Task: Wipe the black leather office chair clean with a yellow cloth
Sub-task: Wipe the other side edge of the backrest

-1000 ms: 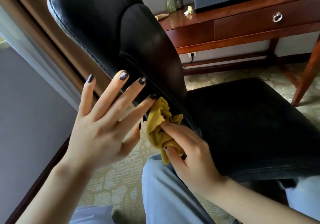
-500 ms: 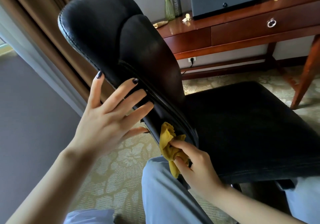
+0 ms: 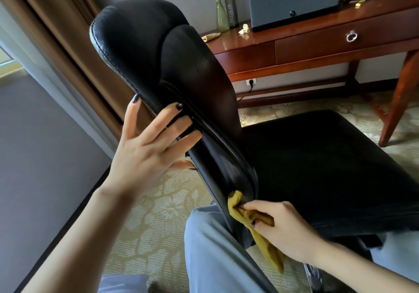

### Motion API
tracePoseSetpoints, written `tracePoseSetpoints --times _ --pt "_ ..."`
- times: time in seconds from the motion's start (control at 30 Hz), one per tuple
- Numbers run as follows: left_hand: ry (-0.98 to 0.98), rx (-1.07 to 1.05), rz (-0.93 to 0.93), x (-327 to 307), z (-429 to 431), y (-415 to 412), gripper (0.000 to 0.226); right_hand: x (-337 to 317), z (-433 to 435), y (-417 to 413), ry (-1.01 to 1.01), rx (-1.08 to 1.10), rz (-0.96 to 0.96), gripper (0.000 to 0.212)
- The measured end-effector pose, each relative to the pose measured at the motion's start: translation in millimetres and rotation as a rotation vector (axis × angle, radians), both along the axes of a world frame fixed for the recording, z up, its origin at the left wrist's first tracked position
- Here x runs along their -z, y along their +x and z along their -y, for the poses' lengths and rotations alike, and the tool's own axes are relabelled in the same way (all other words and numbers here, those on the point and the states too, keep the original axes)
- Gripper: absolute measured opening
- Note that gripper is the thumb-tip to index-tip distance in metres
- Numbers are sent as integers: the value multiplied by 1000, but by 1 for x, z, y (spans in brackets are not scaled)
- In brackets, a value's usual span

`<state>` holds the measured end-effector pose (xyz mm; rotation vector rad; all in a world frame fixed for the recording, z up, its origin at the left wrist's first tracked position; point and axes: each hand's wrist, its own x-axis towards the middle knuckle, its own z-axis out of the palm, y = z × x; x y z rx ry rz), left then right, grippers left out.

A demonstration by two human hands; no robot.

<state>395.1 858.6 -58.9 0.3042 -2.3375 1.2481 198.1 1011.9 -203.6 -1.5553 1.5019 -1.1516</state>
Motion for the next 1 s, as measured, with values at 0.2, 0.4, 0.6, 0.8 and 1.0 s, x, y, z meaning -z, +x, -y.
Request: tracePoseSetpoints --times 0.2,0.4,0.6,0.8,1.0 --pt "-15 30 -25 2 3 -1 41 -62 6 -7 -483 172 -91 31" --pt "-88 -9 -36 3 0 -2 45 -79 62 4 -957 183 -481 36" --pt "-38 96 -89 4 2 -4 46 -34 85 13 -976 186 -510 31" --pt "-30 111 -79 5 6 -1 39 1 80 1 -1007 200 -668 17" --pt "-14 92 -86 4 4 -2 39 19 73 -10 -1001 198 -791 14"
